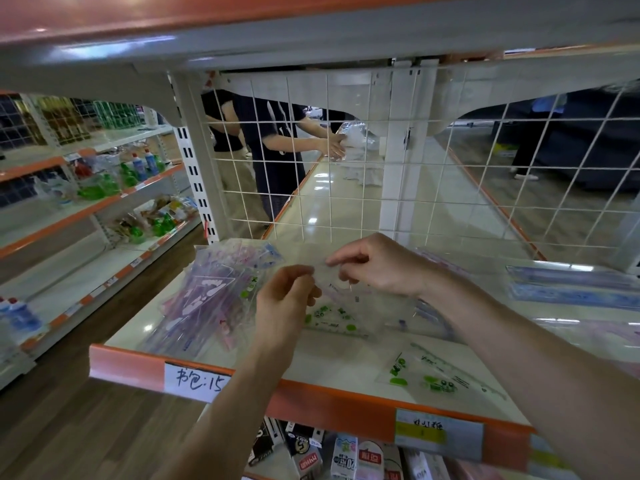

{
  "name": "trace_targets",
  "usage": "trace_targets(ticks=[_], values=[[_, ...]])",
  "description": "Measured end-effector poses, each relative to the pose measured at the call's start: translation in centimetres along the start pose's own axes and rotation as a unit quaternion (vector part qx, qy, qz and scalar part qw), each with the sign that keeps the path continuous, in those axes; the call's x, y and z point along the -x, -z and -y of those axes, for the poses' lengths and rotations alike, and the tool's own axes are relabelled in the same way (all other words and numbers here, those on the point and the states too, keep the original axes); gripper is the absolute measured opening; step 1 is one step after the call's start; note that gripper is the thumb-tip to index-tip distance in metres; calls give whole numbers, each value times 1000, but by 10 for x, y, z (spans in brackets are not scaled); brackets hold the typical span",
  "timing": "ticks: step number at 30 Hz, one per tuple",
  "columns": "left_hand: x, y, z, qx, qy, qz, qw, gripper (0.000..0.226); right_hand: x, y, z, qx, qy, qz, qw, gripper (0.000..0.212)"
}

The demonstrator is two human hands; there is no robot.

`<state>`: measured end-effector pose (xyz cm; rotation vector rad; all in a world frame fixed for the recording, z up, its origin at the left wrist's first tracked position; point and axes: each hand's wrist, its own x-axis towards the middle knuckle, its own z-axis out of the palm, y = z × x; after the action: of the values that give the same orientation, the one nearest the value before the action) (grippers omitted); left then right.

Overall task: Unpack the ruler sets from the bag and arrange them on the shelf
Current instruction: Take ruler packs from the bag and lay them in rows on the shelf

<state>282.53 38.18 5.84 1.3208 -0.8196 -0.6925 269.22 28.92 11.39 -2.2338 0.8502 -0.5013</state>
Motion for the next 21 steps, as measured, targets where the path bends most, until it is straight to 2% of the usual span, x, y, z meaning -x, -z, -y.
trace_targets(ticks=[6,11,15,17,19,21], values=[[-9,-4,3,-53,43,-47,997,12,3,-9,-4,144,20,-77,986,29],[-12,-5,3,-64,42,-51,996,12,8,-22,-10,252,10,-79,964,54],[-17,-7,4,-90,45,-33,994,14,3,-19,-15,274,13,-75,959,63],[-20,-8,5,-112,35,-25,993,15,1,-18,-15,278,10,-54,959,58],[-22,-8,9,-192,-7,-34,981,18,-3,-13,-16,270,-13,-28,962,52],[-22,-8,15,-316,-85,-65,943,21,-14,-1,-20,273,-49,-10,961,45]])
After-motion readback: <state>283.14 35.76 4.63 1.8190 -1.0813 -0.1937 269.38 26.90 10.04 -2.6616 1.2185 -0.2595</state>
